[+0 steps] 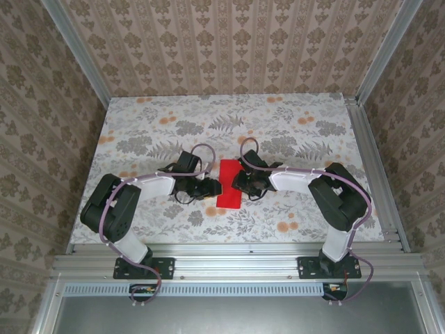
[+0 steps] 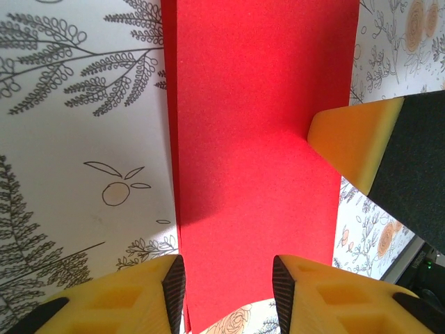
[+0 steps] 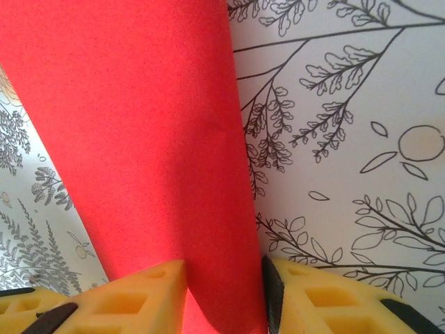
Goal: Fold a paper plane with a square sheet of paper (pick it up from the middle)
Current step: Hold the square sheet of paper at the center of the table.
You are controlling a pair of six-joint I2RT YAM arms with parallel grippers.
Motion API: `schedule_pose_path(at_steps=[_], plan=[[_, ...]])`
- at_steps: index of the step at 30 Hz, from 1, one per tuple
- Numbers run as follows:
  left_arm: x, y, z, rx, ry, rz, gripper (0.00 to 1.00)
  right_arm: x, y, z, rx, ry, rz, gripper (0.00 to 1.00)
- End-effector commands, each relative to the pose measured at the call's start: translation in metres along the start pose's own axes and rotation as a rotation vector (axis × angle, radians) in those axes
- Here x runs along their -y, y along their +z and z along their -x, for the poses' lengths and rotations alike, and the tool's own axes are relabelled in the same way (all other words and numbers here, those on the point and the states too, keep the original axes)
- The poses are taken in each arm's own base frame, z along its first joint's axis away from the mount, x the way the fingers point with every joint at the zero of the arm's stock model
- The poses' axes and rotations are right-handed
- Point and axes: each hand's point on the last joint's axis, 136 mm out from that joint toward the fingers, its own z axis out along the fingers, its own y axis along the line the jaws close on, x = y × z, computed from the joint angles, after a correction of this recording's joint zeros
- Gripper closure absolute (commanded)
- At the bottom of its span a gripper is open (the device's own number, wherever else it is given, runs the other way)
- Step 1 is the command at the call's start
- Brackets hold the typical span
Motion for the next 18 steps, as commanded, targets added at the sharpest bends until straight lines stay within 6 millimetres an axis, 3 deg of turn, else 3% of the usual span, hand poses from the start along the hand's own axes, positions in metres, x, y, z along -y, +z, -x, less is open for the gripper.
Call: schedule_pose_path(at_steps=[1, 18], plan=[[0.010, -0.006, 0.001, 0.011, 0.018, -0.026, 0.58, 0.021, 0.007, -0.004, 0.009, 0.028, -0.085, 0.62], [0.008, -0.024, 0.004, 0.054, 0.001, 0.007, 0.58, 0.027, 0.016, -0.007, 0.019, 0.045, -0.123, 0.59]])
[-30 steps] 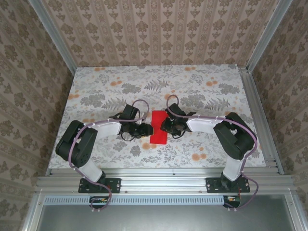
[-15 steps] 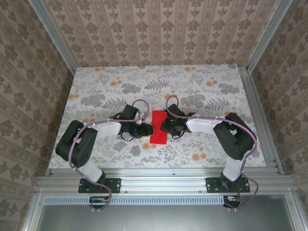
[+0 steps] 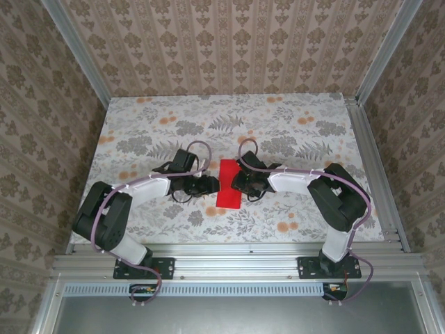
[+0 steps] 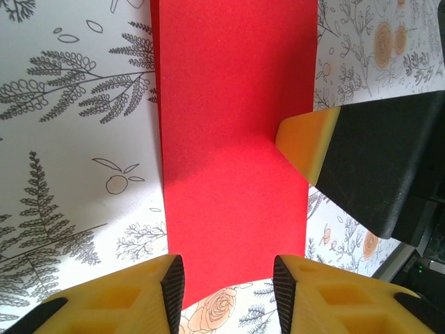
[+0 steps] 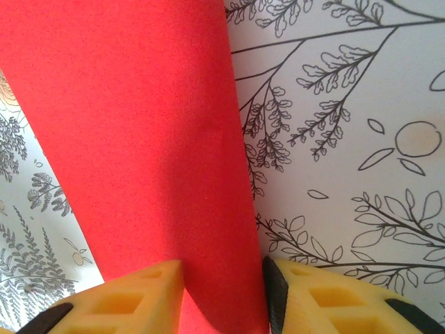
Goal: Fold a paper plane with a square sheet of paper (pick it up from the middle)
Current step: Hold the square sheet of paper at the center of the table.
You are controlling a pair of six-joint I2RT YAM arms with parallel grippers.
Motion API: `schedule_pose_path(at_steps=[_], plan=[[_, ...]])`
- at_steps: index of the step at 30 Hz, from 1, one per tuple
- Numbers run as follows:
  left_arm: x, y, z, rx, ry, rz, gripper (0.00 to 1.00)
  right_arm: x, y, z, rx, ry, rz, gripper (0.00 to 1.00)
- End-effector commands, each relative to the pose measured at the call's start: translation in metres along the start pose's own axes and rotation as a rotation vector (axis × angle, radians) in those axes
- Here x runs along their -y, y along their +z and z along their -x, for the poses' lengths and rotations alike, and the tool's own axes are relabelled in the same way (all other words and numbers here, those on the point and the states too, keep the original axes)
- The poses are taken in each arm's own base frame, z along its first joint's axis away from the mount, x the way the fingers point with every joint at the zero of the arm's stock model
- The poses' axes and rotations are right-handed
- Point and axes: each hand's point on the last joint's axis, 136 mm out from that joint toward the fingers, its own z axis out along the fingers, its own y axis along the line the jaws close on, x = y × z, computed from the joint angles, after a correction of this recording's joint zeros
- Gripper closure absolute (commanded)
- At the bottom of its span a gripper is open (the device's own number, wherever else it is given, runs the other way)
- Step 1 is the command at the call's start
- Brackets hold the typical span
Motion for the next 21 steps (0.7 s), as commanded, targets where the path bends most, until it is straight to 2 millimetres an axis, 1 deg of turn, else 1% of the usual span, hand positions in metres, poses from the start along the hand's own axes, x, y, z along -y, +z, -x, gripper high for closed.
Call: schedule_pose_path(at_steps=[1, 10, 21], plan=[[-0.002, -0.004, -0.002, -0.001, -0.018, 0.004, 0.58, 0.026, 0.015, -0.007, -0.005, 0.035, -0.105, 0.59], [0.000, 0.000, -0.001, 0.005, -0.023, -0.013, 0.58, 0.031, 0.016, -0.009, 0.002, 0.045, -0.123, 0.60], [0.012, 0.019, 0.004, -0.013, -0.014, -0.055, 0.60, 0.032, 0.017, -0.011, -0.002, 0.044, -0.122, 0.61]])
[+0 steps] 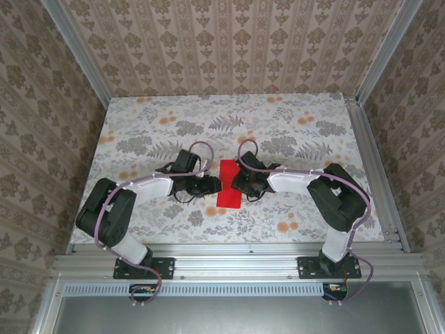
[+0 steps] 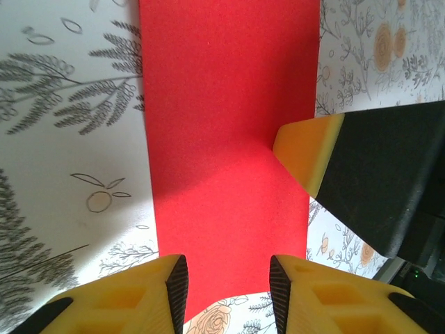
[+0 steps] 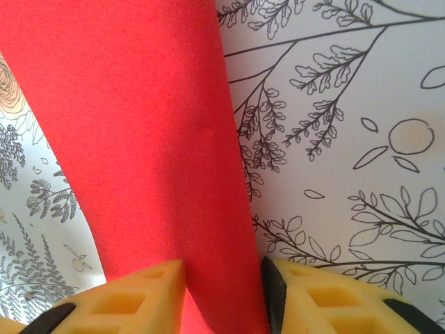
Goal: Fold a paper plane with a square sheet of paper (pick it up from the middle)
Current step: Hold the square sheet of paper at the center of the table.
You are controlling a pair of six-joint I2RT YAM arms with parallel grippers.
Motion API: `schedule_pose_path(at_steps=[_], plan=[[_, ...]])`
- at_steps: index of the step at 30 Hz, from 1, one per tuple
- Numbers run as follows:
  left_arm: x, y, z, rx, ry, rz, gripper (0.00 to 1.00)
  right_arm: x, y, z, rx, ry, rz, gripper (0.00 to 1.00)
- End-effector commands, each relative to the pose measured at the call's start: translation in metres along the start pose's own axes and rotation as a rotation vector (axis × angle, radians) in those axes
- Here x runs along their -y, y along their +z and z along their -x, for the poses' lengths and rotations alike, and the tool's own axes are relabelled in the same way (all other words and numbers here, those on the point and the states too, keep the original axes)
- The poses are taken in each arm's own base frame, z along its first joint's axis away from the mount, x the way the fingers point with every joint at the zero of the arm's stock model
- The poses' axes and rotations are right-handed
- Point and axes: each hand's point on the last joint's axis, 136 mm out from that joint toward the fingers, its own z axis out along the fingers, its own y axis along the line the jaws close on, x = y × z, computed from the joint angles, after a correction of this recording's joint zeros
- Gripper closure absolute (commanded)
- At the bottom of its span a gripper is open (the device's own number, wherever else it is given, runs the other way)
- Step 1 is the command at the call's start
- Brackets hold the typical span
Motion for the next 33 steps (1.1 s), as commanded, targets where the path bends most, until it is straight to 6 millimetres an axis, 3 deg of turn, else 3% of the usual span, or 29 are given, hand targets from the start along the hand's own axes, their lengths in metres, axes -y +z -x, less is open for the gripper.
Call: schedule_pose_path(at_steps=[1, 18, 33], plan=[[0.010, 0.008, 0.005, -0.005, -0.004, -0.038, 0.61, 0.032, 0.017, -0.010, -0.011, 0.027, -0.113, 0.61], [0.006, 0.024, 0.007, -0.032, -0.007, -0.036, 0.62, 0.031, 0.022, -0.014, -0.023, 0.022, -0.108, 0.63], [0.003, 0.007, 0.010, -0.011, 0.009, 0.010, 0.62, 0.029, 0.027, -0.014, -0.029, 0.025, -0.107, 0.60]])
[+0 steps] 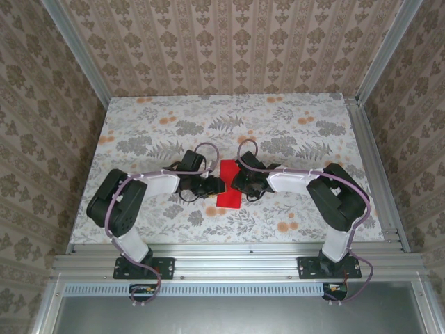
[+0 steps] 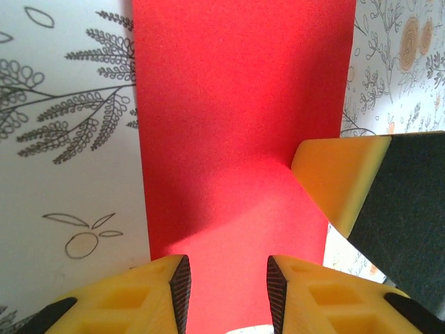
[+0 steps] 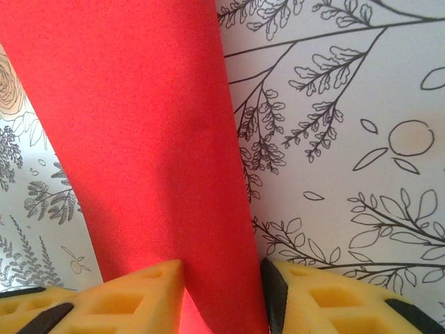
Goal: Fold a paper plane with a square sheet of paper (pick it up from the middle)
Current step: Hold the square sheet of paper at the center of the table.
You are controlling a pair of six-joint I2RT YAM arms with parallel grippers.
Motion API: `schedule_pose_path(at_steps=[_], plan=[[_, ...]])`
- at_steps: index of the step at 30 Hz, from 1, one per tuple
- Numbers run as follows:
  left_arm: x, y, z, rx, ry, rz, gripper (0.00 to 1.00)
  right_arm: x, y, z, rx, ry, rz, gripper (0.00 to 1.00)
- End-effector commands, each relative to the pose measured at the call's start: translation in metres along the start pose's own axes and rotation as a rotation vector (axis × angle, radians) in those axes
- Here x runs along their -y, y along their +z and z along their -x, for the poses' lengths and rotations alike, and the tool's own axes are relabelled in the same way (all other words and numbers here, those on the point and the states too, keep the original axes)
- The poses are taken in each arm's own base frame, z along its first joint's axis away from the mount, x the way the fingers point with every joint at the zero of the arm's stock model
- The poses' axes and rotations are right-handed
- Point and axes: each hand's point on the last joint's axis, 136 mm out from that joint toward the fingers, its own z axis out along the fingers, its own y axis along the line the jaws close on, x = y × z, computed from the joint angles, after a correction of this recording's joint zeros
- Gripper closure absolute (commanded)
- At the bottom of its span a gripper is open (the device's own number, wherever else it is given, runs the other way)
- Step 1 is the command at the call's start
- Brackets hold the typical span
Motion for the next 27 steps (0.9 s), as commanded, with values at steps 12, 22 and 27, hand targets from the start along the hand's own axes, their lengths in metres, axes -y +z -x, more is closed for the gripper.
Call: schedule_pose_path(at_steps=[12, 22, 27], plan=[[0.014, -0.006, 0.006, 0.015, 0.025, -0.052, 0.63, 0.030, 0.026, -0.015, -0.029, 0.021, -0.110, 0.60], [0.005, 0.003, -0.002, -0.015, 0.014, -0.051, 0.65, 0.029, 0.027, -0.016, -0.030, 0.017, -0.109, 0.60], [-0.001, 0.008, -0.005, -0.034, 0.002, -0.047, 0.73, 0.030, 0.027, -0.018, -0.032, 0.015, -0.109, 0.61]])
